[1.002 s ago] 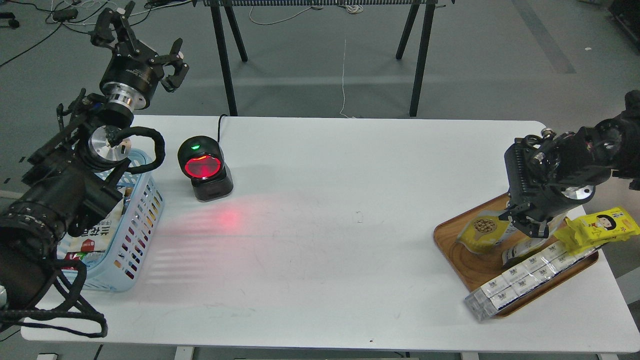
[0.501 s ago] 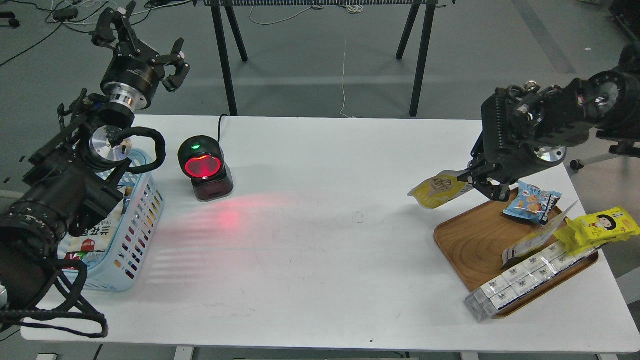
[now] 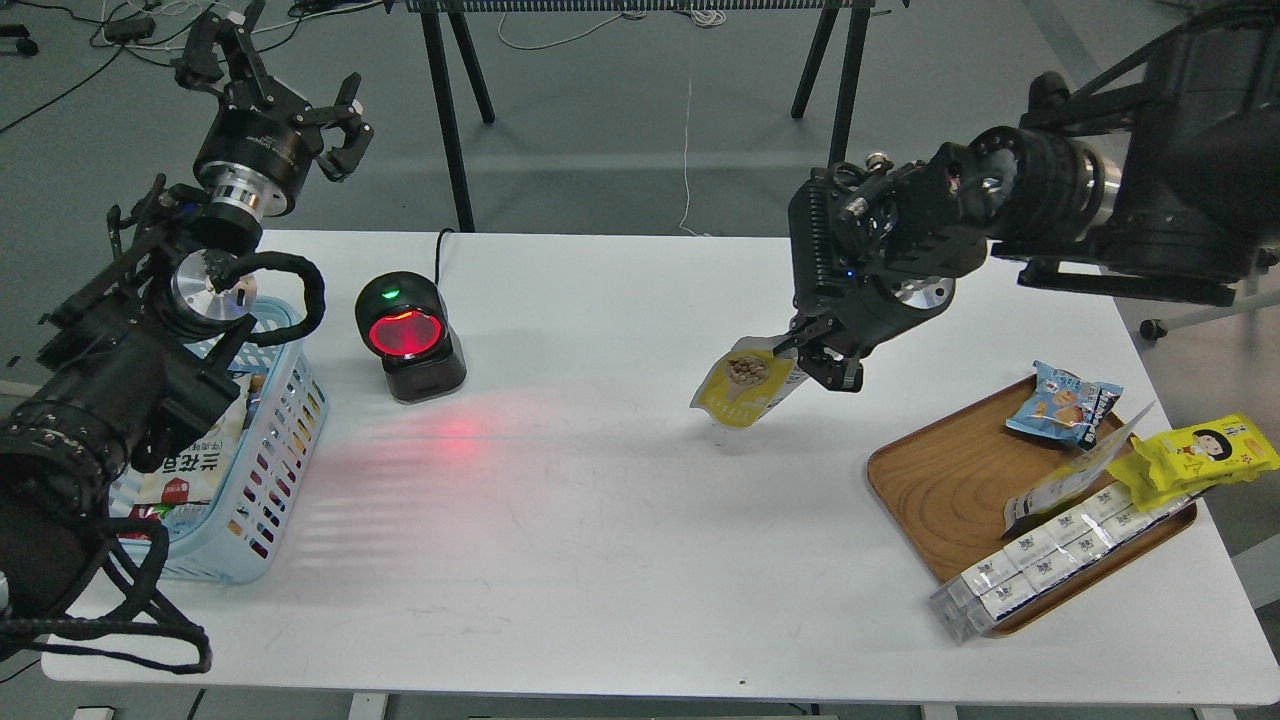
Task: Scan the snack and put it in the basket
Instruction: 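Lift the yellow pouch and carry it toward the barcode scanner, then hold the yellow pouch in front of the scanner, then set it down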
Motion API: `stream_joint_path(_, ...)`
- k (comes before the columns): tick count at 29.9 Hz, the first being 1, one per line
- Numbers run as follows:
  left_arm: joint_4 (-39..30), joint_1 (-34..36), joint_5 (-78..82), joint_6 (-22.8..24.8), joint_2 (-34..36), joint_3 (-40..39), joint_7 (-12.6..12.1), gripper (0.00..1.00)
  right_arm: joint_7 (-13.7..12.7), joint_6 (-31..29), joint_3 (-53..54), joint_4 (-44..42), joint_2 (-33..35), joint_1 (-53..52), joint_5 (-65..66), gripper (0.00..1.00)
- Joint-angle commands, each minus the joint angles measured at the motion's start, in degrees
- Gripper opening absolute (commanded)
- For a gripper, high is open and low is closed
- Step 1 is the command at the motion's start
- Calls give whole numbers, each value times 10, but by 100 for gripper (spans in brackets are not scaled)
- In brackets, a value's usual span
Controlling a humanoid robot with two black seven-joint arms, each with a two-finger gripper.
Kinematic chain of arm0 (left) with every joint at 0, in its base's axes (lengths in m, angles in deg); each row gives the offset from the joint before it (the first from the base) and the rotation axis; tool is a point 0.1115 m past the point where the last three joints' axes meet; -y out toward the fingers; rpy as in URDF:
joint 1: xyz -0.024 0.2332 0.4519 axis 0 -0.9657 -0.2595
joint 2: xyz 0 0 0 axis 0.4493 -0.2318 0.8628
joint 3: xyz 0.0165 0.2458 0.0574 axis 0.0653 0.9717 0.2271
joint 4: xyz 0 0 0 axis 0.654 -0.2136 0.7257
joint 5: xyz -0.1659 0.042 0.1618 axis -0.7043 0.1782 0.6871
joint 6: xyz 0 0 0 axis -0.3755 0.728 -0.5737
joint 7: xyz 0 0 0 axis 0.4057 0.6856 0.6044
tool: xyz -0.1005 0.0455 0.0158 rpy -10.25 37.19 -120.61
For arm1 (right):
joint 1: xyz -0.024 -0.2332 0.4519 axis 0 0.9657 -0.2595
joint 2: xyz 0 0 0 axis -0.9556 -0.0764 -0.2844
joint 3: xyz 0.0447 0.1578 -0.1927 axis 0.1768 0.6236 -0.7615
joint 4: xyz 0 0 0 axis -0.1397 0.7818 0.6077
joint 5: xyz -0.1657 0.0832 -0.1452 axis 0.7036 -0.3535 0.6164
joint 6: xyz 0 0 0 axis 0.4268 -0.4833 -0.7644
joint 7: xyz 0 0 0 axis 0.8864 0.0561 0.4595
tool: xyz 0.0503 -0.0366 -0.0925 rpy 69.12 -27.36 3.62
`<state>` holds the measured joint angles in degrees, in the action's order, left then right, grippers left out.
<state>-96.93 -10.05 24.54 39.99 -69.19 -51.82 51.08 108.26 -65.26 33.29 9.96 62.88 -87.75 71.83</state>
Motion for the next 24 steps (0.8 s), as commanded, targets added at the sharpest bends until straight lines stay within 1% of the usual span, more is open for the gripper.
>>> stream_joint_path(1,0,3,0,0,0,0,-1,99,0,0,8,-38,-46,23,-10,0)
stream_joint_path(7,1,5,0,1,0,0,-2,99,0,0,8,-66,-98,41,-55,0)
stream_joint_path(14,1,3,0,1,0,0,-2,99,0,1,9,-96,-98,58,-58,0)
stream_joint_path(24,1,0,0,1,-1,0,-1,99,0,1,29,-101,-98,69,-58,0)
